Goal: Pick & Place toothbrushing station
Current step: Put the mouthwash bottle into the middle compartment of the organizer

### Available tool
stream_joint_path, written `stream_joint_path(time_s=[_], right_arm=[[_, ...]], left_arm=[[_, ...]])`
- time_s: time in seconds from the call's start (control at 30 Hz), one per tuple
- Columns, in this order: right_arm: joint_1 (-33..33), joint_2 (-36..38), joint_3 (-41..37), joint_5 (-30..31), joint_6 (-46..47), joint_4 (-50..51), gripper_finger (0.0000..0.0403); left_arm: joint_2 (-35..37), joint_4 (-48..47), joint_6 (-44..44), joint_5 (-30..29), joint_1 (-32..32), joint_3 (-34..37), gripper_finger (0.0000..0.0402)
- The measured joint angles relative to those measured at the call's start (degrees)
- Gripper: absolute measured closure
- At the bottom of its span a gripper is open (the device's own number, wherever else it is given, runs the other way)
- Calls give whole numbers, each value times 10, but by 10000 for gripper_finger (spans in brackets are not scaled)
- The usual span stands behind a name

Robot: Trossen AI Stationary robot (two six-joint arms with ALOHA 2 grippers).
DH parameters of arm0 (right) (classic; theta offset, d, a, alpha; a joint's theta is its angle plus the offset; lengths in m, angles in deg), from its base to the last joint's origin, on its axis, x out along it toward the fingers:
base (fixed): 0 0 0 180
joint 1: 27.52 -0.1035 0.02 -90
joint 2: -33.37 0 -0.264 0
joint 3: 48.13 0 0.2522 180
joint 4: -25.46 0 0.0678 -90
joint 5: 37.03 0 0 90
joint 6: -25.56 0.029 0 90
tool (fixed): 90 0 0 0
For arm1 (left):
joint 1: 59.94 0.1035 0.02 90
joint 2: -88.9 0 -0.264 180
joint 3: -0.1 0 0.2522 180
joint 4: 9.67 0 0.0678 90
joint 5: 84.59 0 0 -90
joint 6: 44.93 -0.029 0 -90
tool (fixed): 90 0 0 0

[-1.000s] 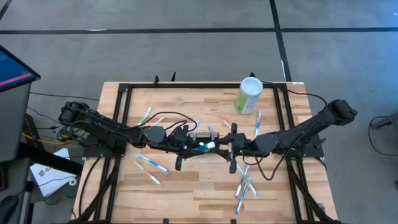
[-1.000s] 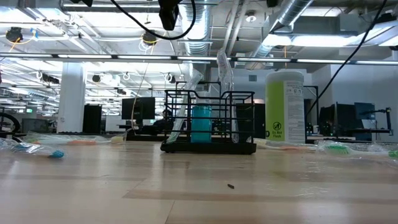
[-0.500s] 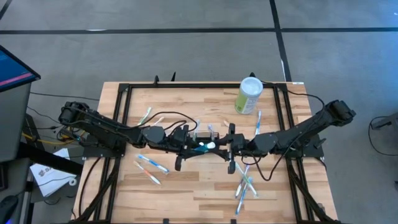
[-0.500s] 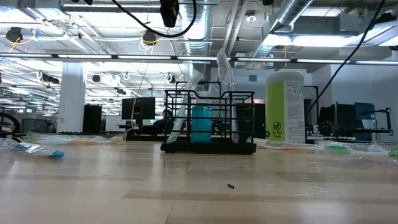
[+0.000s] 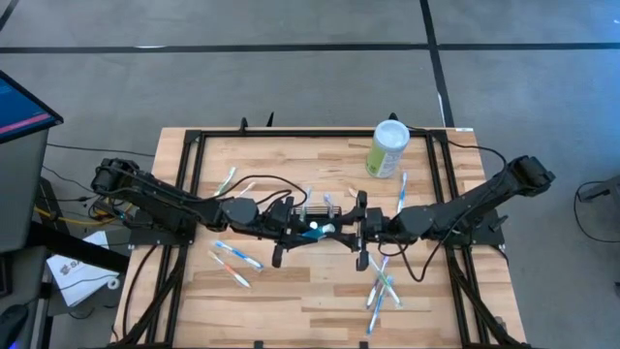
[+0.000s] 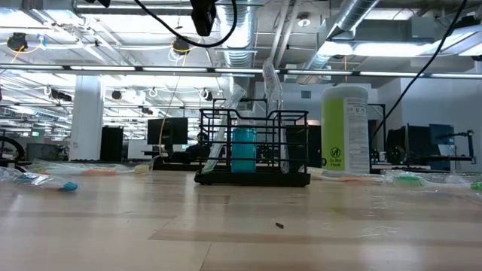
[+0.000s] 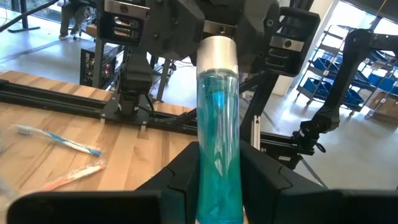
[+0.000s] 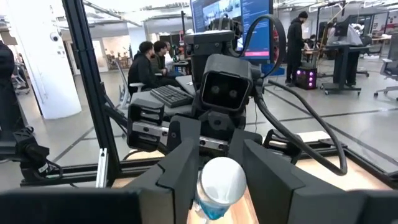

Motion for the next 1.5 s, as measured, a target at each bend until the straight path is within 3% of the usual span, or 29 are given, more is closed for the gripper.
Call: stream_joint_path(time_s=[0.57, 0.9, 1.13, 1.5], right_arm=[[-4, 0, 0, -2, 23, 27, 256], [-3, 0, 0, -12, 26, 28, 316], [-3, 0, 0, -14, 26, 28, 317], [3, -1, -1, -19, 35, 59, 317]], left_arm=[[-1, 5, -2, -5, -3, 0, 321], [-1, 6, -5, 1, -4, 0, 321], [0, 6, -4, 5, -3, 0, 316], [0, -15, 1, -1, -5, -1, 272]])
